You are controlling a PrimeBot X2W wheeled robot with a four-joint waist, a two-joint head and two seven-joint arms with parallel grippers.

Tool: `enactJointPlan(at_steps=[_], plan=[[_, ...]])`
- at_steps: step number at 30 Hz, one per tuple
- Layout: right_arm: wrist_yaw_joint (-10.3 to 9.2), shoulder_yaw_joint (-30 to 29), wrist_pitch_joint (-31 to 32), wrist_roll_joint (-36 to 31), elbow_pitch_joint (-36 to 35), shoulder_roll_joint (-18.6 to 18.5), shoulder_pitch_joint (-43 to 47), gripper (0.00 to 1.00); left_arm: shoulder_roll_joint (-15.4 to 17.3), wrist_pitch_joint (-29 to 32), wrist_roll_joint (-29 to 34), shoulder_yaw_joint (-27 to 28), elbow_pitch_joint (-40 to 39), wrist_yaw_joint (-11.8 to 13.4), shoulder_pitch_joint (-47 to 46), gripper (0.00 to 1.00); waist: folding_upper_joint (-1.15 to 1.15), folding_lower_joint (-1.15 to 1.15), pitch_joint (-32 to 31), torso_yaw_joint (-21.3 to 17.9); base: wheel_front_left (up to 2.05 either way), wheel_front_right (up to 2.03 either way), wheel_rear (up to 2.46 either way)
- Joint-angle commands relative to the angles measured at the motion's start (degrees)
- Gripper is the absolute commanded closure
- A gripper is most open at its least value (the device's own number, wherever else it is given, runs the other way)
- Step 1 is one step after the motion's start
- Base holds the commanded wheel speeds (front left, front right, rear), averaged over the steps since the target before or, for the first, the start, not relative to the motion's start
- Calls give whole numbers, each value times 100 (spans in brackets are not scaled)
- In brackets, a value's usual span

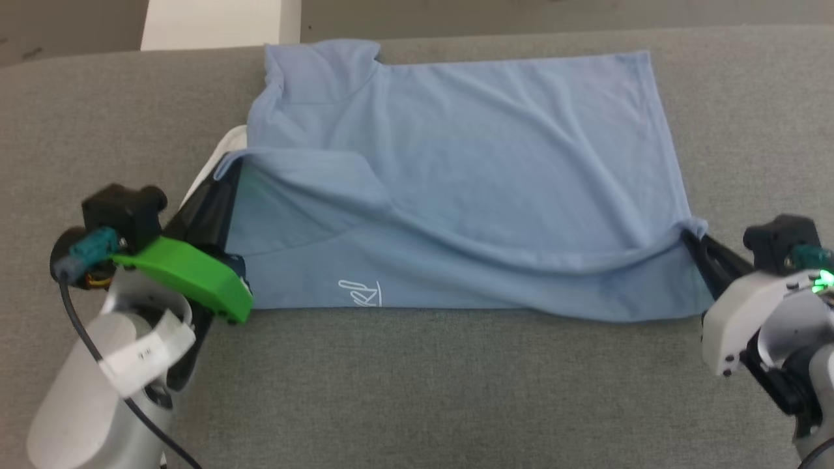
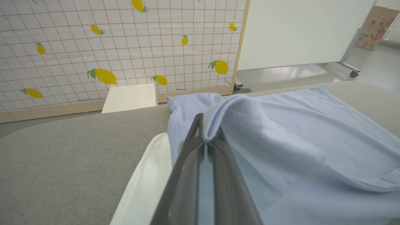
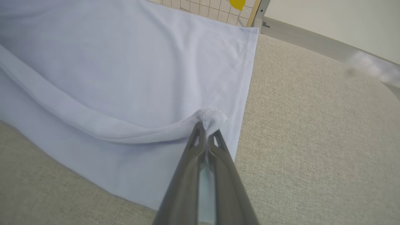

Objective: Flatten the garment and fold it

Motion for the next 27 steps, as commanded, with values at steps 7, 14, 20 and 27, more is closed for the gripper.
enactJointPlan(at_steps=[7,14,20,27], plan=[[-9,208,276,283,674,-112,-890,100,114,737,-460,109,777,-61,-509,100,0,0,567,-100,0,0,0],[-9,419,764,600,1149,-171,-1371,100,251,1692,-836,82,1534,-41,-570,100,0,0,800,-83,0,0,0],[-9,503,1631,1071,1406,-218,-1537,100,302,2623,-1253,17,1538,40,-349,79,0,0,803,-7,0,0,0],[-9,231,1114,968,1165,-57,-1271,0,187,1172,-865,377,1057,364,-90,0,0,0,446,20,0,0,0]])
